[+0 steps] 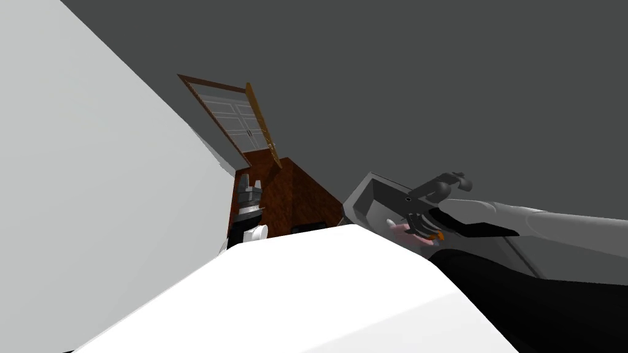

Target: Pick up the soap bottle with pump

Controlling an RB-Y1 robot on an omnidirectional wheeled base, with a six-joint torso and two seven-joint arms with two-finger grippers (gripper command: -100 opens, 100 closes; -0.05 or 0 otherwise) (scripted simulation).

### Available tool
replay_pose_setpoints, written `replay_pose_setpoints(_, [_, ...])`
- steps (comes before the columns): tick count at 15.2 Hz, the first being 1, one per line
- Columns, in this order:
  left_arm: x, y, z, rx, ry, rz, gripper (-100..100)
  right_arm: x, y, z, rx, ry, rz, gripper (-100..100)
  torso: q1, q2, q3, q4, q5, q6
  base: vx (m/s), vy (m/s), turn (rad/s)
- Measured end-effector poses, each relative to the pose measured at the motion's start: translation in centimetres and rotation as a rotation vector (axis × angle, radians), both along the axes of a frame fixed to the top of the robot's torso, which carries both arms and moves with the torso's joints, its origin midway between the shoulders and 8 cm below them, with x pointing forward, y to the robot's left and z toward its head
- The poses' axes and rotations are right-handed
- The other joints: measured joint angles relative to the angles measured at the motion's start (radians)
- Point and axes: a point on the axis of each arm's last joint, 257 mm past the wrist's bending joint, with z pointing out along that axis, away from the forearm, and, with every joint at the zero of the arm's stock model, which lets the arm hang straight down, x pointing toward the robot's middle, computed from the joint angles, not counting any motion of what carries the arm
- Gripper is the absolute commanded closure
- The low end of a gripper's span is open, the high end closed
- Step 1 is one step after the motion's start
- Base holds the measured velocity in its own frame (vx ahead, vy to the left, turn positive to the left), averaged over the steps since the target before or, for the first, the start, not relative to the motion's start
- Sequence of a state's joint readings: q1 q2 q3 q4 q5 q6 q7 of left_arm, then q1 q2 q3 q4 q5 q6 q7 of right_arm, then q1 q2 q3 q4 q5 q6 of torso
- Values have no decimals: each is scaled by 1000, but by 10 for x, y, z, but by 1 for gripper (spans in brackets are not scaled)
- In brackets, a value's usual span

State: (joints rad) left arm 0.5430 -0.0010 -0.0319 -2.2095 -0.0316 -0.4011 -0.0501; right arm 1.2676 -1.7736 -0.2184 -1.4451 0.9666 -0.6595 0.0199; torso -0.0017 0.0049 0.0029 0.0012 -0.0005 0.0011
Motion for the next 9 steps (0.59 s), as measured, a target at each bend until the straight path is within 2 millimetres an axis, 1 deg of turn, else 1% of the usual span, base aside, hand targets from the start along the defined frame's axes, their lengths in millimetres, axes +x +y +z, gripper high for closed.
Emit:
replay_pose_setpoints(2, [0, 0, 0, 0, 0, 0, 0, 10, 3, 0, 0, 2, 10, 100, 0, 0, 0, 0, 0, 2, -41, -17, -182])
replay_pose_setpoints(4, [0, 0, 0, 0, 0, 0, 0, 21, 9, 2, 1, 6, 16, 100, 1, 1, 1, 0, 0, 1, -37, -10, -64])
replay_pose_setpoints(5, [0, 0, 0, 0, 0, 0, 0, 25, 10, 2, -2, 12, 23, 100, 1, 0, 0, 0, 1, 0, -42, -22, -153])
replay_pose_setpoints(7, [0, 0, 0, 0, 0, 0, 0, 36, 19, 1, 3, 13, 18, 100, 0, 2, 1, 0, 0, 3, -52, -19, -160])
replay_pose_setpoints(9, [0, 0, 0, 0, 0, 0, 0, 45, 21, 2, -7, 24, 42, 100, 1, 1, 1, 0, 1, 0, -20, -6, 11])
